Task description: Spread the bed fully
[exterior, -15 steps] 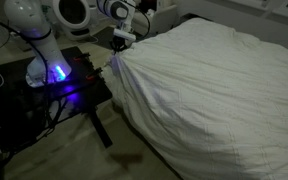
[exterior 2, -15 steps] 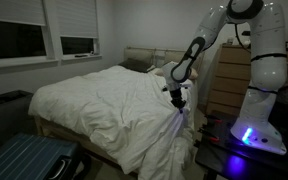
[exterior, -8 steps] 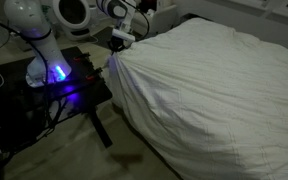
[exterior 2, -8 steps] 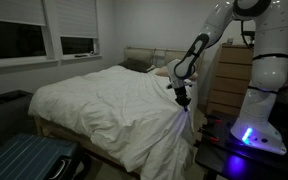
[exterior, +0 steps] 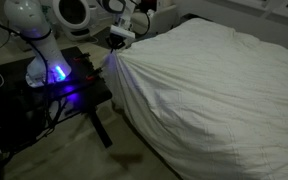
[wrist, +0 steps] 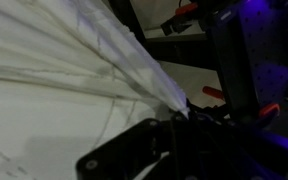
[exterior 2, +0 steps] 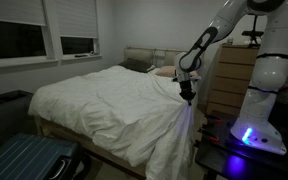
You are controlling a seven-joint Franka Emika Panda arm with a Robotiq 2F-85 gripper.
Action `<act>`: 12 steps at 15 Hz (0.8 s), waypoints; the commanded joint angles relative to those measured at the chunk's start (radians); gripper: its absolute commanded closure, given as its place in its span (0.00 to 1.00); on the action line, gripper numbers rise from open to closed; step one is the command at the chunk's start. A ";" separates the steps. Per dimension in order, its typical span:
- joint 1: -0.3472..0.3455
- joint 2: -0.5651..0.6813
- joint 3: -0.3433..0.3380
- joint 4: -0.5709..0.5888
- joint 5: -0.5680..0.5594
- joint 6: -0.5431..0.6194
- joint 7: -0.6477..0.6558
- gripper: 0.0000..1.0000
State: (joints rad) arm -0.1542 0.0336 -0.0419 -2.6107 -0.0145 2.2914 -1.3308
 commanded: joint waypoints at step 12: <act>0.039 0.023 -0.048 -0.089 0.003 0.006 0.092 0.99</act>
State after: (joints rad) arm -0.1335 0.0370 -0.1000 -2.6342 -0.0182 2.2514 -1.3296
